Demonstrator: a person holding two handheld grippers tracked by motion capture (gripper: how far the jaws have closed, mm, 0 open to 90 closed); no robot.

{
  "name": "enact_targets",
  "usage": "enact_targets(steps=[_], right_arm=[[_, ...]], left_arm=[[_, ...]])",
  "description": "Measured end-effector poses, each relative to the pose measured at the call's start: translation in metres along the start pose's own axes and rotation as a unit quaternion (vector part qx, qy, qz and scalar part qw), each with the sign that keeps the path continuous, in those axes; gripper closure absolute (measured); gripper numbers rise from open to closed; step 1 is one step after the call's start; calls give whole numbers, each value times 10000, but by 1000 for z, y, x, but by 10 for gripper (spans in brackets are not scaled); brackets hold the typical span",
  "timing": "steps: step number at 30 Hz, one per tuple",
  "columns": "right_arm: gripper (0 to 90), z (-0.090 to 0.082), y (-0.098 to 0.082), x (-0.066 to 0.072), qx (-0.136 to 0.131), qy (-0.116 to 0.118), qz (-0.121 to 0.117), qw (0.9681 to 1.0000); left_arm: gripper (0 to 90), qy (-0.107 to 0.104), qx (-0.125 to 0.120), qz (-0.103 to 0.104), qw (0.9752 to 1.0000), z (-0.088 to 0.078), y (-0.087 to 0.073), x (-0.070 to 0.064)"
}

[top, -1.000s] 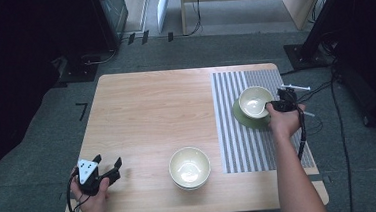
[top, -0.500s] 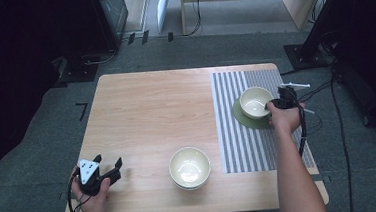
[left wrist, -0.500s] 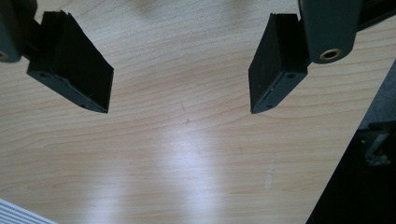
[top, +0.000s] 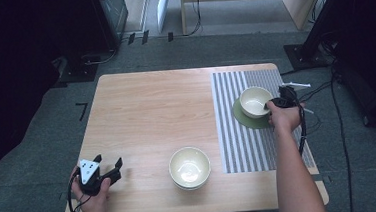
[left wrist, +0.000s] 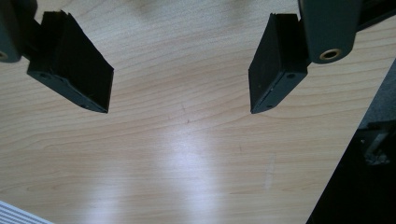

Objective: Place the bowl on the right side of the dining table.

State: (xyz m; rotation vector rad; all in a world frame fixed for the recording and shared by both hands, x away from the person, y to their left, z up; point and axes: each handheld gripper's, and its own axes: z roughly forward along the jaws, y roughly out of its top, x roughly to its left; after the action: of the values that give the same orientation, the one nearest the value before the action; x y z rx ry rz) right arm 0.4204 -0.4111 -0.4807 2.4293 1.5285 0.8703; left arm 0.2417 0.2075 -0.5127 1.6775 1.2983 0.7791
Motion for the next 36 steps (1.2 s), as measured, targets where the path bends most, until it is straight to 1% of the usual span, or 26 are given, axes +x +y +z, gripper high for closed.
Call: enact_targets(steps=[5, 9, 12, 15, 17, 19, 21, 23, 26, 29, 30, 31, 32, 33, 34, 35, 36], right_arm=[[835, 1, 1, -1, -4, 20, 46, 10000], [822, 1, 1, 1, -28, -32, -46, 10000], [812, -1, 0, 0, -47, 12, -56, 10000], [729, -3, -1, 0, -200, 48, -134, 9997], [656, -5, -4, 2, -345, 21, -274, 9990], [590, -7, -6, 4, -487, 38, -330, 9983], [537, -10, -9, 4, -688, 63, -386, 9969], [495, -13, -11, 4, -880, 154, -435, 9951], [462, -17, -15, 5, -1167, 100, -505, 9918], [441, -22, -18, 8, -1318, 38, -568, 9896], [412, -23, -19, 10, -1343, 9, -613, 9890], [394, -24, -20, 12, -1370, -12, -681, 9882], [359, -26, -22, 13, -1379, 35, -788, 9873], [367, -27, -23, 15, -1394, 40, -872, 9864], [365, -29, -25, 16, -1408, -10, -931, 9856], [350, -32, -28, 18, -1496, -68, -1054, 9831], [350, -32, -28, 18, -1496, -68, -1054, 9831]], left_arm=[[216, -1, 2, -4, 10000, 0, 0, 0], [217, -4, 5, -9, 10000, 0, 0, 0], [216, -5, 4, -11, 10000, 0, 0, 0], [217, -8, 6, -9, 10000, 0, 0, 0], [216, 0, 6, -2, 10000, 0, 0, 0], [216, 4, 4, 4, 10000, 0, 0, 0], [216, 2, 3, 5, 10000, 0, 0, 0], [216, -2, 1, -6, 10000, 0, 0, 0], [217, -6, 3, -10, 10000, 0, 0, 0], [216, -5, -1, -13, 10000, 0, 0, 0], [216, -5, -1, -14, 10000, 0, 0, 0], [217, -7, -1, -17, 10000, 0, 0, 0], [216, -7, -2, -22, 10000, 0, 0, 0], [216, -7, 1, -18, 10000, 0, 0, 0], [216, -8, 5, -15, 10000, 0, 0, 0], [216, -7, 5, -12, 10000, 0, 0, 0], [216, -5, 4, -10, 10000, 0, 0, 0]])
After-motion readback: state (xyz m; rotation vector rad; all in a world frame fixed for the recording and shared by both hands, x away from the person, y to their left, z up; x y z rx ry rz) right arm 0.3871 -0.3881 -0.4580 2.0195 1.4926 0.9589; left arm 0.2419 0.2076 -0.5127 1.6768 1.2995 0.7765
